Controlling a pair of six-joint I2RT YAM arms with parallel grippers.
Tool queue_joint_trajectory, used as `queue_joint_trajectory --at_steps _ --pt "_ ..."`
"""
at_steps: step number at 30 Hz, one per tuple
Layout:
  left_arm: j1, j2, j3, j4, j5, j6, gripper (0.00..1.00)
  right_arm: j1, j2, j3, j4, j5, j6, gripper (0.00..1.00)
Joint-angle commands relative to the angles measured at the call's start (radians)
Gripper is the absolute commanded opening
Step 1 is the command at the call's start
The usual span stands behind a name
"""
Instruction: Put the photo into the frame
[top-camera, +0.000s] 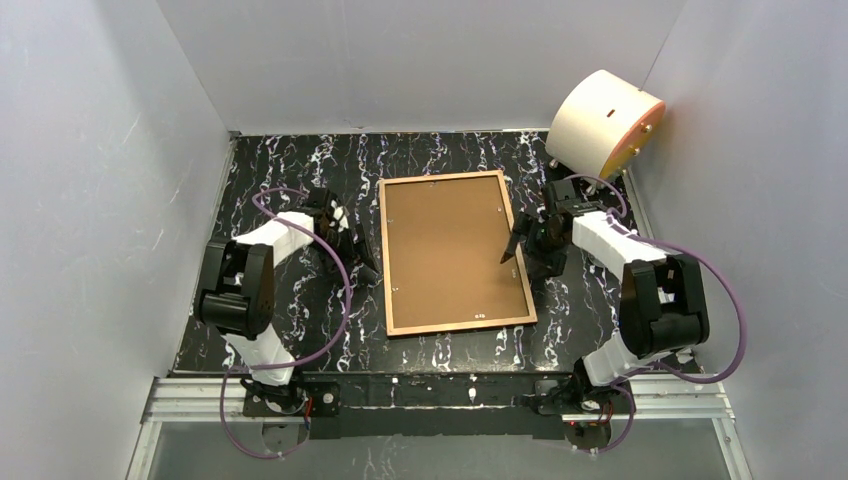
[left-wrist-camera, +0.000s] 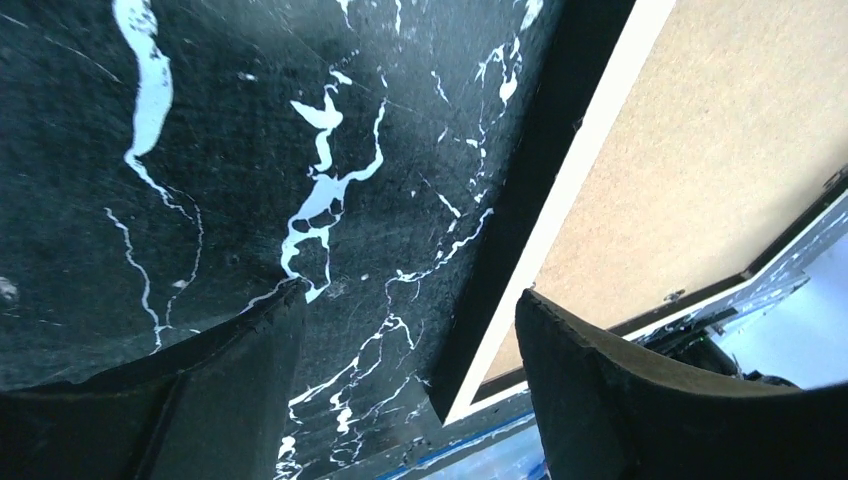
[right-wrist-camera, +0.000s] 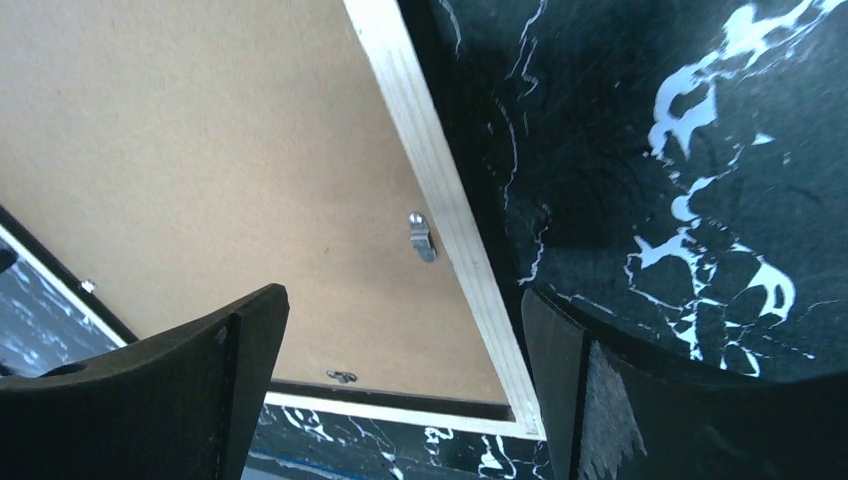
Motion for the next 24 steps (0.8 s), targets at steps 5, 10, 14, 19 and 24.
queue_joint_trajectory --at_steps 5,10,14,19,24 --pt "-0.004 0.018 -0.005 0.045 0.117 -0.022 0.70 -0.001 -0.031 -0.086 0.020 -0.162 -0.013 0.96" --pt "-0.018 0.067 0.029 0.073 0.158 -0.034 0.68 -0.001 -0.064 -0.154 0.103 -0.262 -0.004 0.96" --pt "-0.022 0.120 0.068 0.087 0.175 -0.032 0.67 -0.001 -0.107 -0.216 0.200 -0.389 0.004 0.95" --pt "-0.022 0.189 0.148 0.092 0.175 -0.026 0.66 0.008 -0.135 -0.264 0.301 -0.496 -0.002 0.91" --pt "-0.022 0.252 0.252 0.095 0.140 -0.017 0.66 0.066 -0.125 -0.301 0.440 -0.553 0.027 0.87"
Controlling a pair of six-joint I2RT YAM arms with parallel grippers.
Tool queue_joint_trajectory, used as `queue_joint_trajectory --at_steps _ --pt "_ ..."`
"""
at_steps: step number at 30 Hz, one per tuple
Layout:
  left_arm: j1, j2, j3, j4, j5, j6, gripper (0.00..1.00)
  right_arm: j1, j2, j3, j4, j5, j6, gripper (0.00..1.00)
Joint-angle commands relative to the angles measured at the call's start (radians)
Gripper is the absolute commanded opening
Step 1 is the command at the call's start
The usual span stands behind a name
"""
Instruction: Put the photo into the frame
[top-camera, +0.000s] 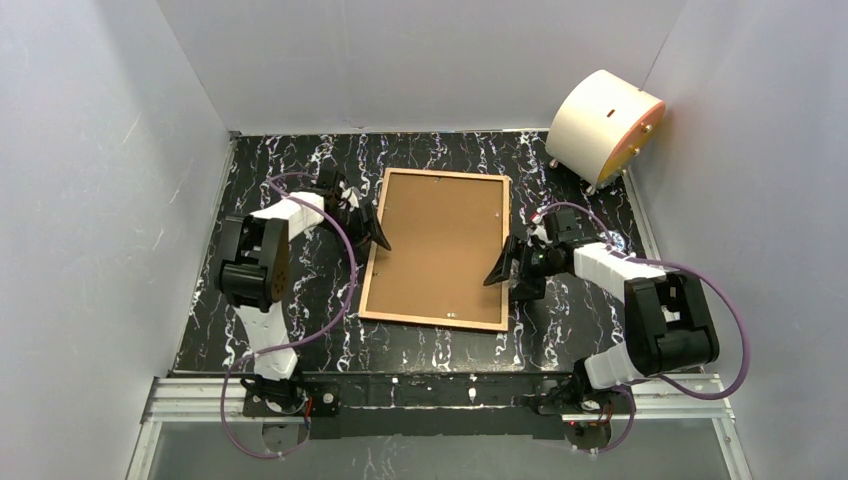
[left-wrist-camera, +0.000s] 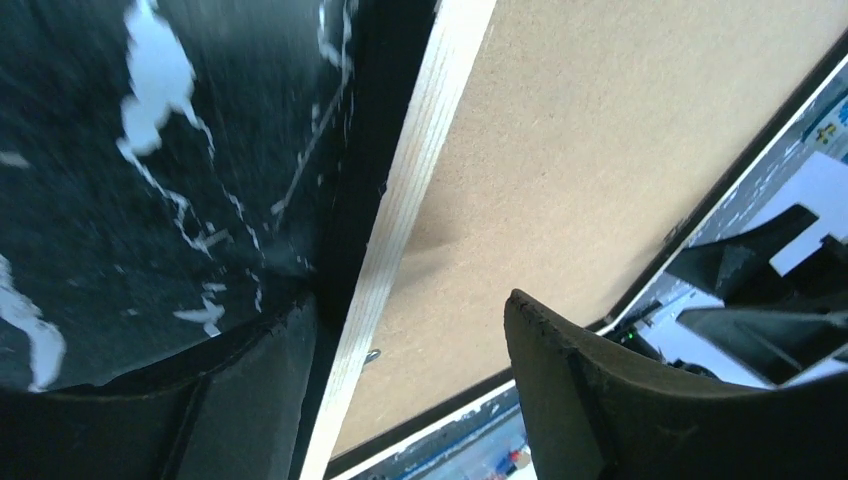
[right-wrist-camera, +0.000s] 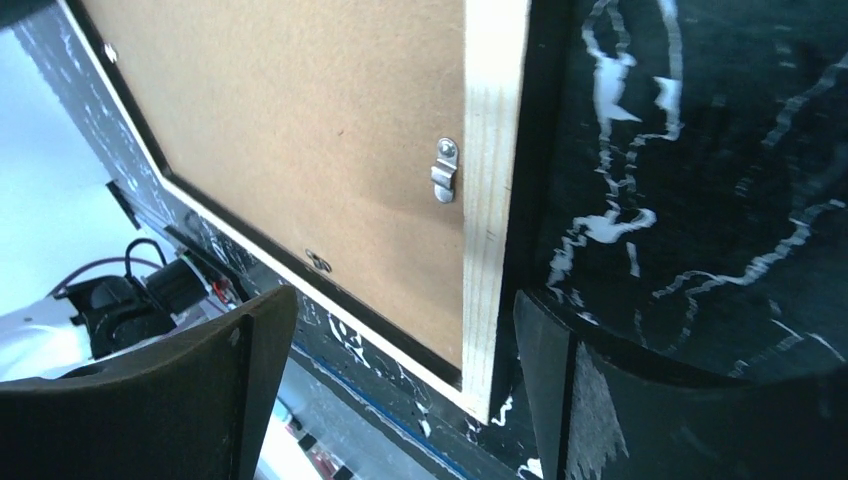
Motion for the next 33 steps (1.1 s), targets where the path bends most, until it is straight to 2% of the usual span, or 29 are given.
queue_joint_trajectory --at_steps 1,6,9,12,16,19,21,27,33 --pt "-0.014 0.067 0.088 0.043 -0.021 0.019 0.65 0.084 -0.002 -0.016 0.217 -0.157 0.049 0.86" --pt "-0.014 0.122 0.163 0.039 -0.061 0.016 0.65 0.207 0.107 0.033 0.331 -0.131 0.105 0.86" --pt "-0.004 0.121 0.199 -0.005 -0.172 0.019 0.65 0.260 0.182 0.109 0.338 -0.096 0.101 0.86" --pt "0.017 0.082 0.222 -0.068 -0.315 0.032 0.68 0.274 0.188 0.191 0.232 -0.010 0.091 0.87" --pt "0.051 -0.005 0.205 -0.143 -0.454 0.048 0.73 0.273 0.086 0.235 0.056 0.142 0.060 0.91" --pt "0.068 -0.090 0.159 -0.178 -0.535 0.036 0.75 0.275 0.014 0.249 -0.020 0.161 0.030 0.91" --pt "0.078 -0.150 0.115 -0.186 -0.573 0.016 0.77 0.276 -0.005 0.256 -0.019 0.126 0.019 0.85" --pt "0.102 -0.305 -0.001 -0.204 -0.595 -0.046 0.79 0.331 0.118 0.346 0.063 0.001 -0.015 0.64" --pt "0.102 -0.372 -0.167 -0.150 -0.360 -0.124 0.80 0.402 0.305 0.449 0.141 -0.084 -0.022 0.63"
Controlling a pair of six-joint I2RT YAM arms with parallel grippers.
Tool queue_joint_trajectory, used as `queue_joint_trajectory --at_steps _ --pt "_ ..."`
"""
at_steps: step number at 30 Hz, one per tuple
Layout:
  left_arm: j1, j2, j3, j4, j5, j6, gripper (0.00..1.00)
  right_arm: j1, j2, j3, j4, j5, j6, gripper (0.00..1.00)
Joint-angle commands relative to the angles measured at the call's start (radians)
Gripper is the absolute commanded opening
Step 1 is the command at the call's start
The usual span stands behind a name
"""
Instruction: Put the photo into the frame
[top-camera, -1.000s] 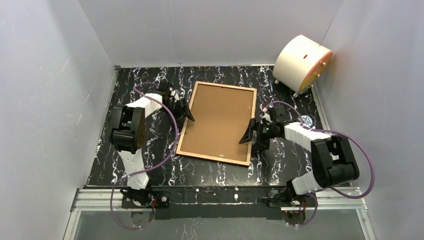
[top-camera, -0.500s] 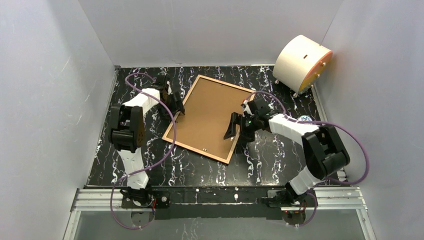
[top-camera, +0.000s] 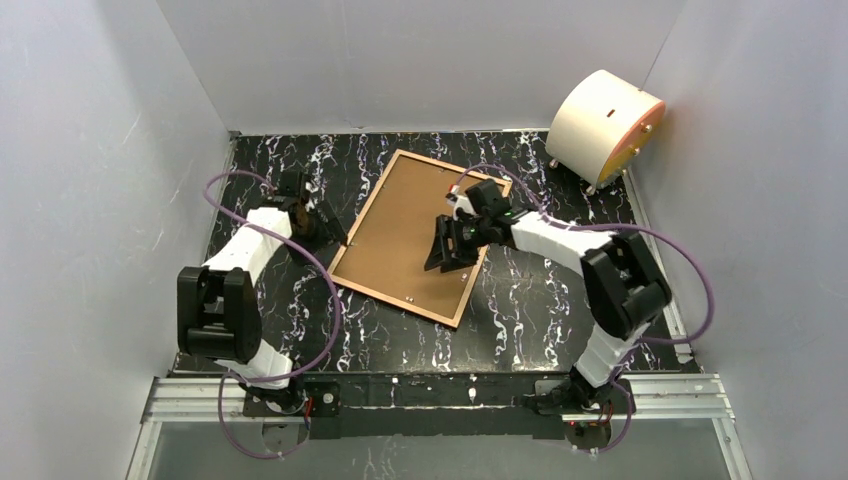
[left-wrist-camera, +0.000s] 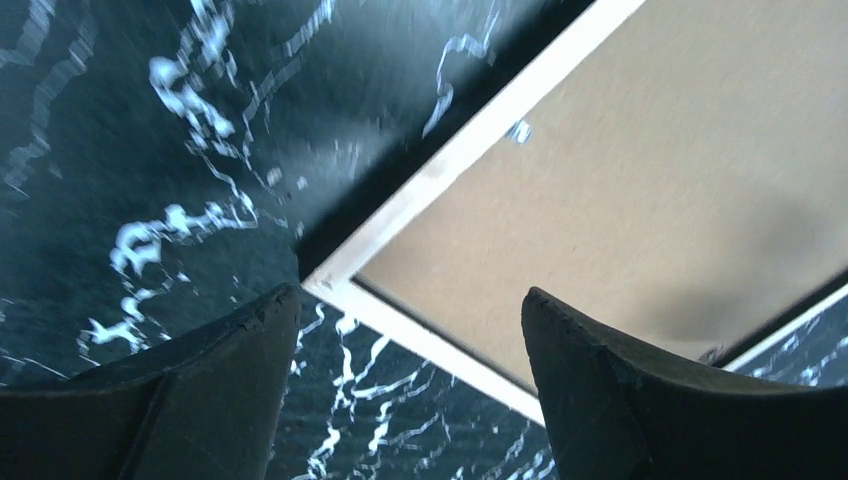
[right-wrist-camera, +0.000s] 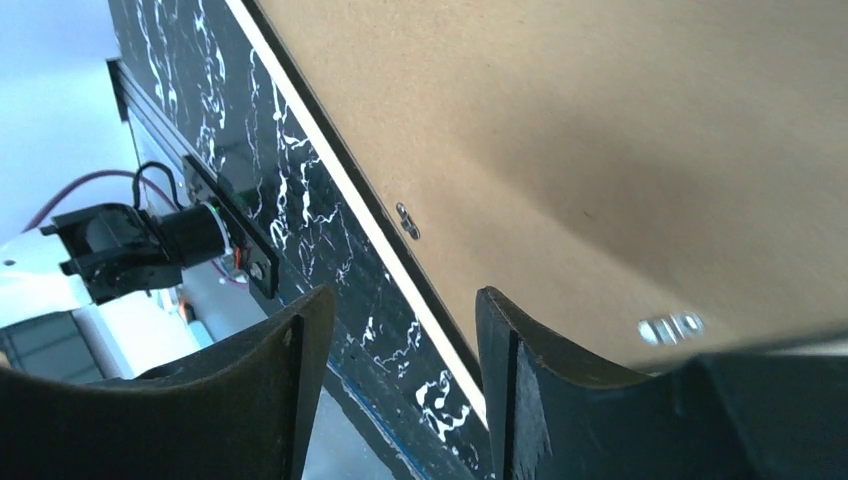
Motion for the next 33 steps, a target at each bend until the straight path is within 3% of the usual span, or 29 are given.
queue_joint_trajectory --at_steps 1,7,15,19,33 --pt "-0.001 -0.028 -0.123 0.013 0.182 -0.076 0.80 0.051 0.109 0.076 0.077 -0.115 -0.028 0.63" --pt "-0.001 -0.034 -0.215 0.082 0.308 -0.117 0.77 0.130 0.217 0.145 0.029 -0.135 -0.098 0.62" --pt "-0.001 0.003 -0.229 0.087 0.286 -0.090 0.65 0.184 0.284 0.164 0.014 -0.107 -0.121 0.55" --pt "-0.001 0.013 -0.212 0.079 0.234 -0.037 0.63 0.198 0.307 0.167 0.015 -0.091 -0.124 0.53" --pt "-0.001 0.085 -0.210 0.106 0.280 -0.013 0.57 0.215 0.309 0.185 0.043 -0.065 -0.140 0.52"
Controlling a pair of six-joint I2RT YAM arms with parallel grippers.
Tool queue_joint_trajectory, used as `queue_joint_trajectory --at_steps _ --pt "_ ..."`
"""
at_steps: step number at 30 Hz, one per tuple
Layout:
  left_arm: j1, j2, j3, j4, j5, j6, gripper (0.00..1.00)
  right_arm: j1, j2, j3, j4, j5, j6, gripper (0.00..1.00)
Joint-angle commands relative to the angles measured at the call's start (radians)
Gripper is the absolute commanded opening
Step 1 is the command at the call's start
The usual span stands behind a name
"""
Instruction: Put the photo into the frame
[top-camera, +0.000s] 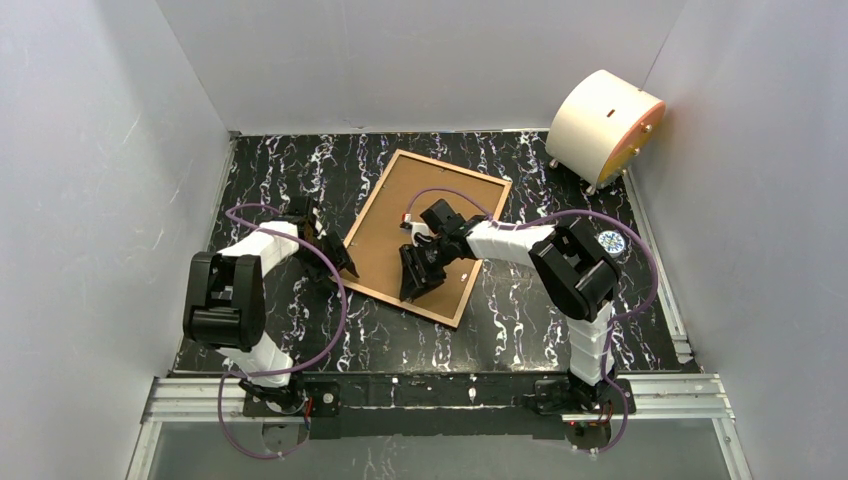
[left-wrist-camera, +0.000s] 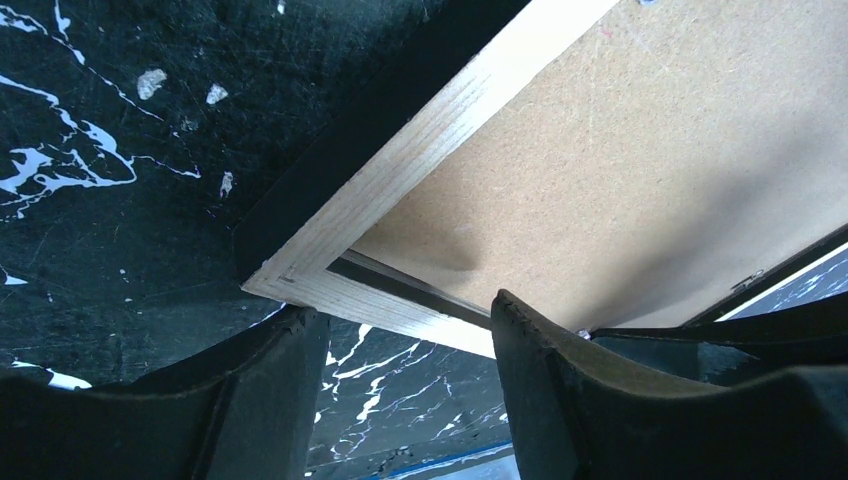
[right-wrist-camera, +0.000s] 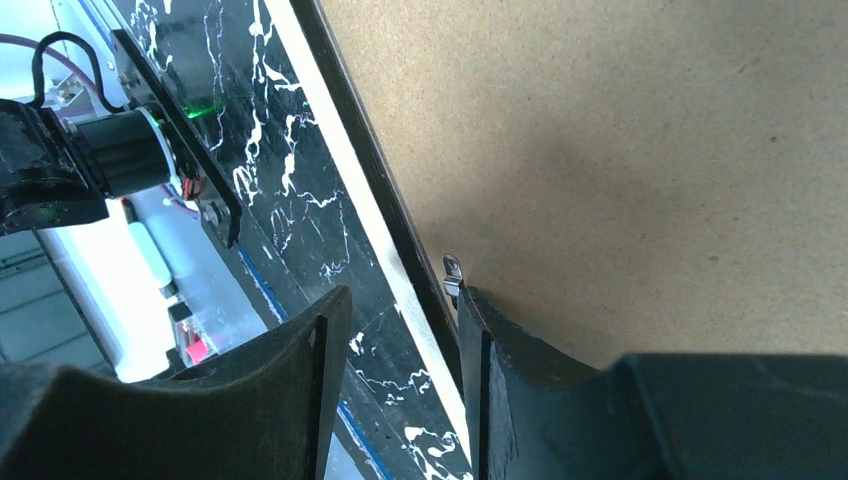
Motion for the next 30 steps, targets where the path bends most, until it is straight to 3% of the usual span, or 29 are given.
queue_joint_trajectory --at_steps 1,14,20,30 --pt "-0.001 0.024 0.009 0.019 0.015 0.021 0.57 0.009 0.021 0.040 0.015 0.022 -0.035 0.52" --pt "-0.001 0.032 0.010 0.034 0.041 0.020 0.56 0.041 0.061 0.050 -0.018 -0.079 -0.103 0.52" --pt "-0.001 0.028 0.011 0.037 0.044 0.016 0.56 0.045 0.069 0.057 -0.005 -0.020 -0.082 0.52" --pt "-0.001 0.006 0.042 0.034 0.044 0.024 0.63 0.002 -0.184 0.029 0.049 0.146 -0.036 0.61"
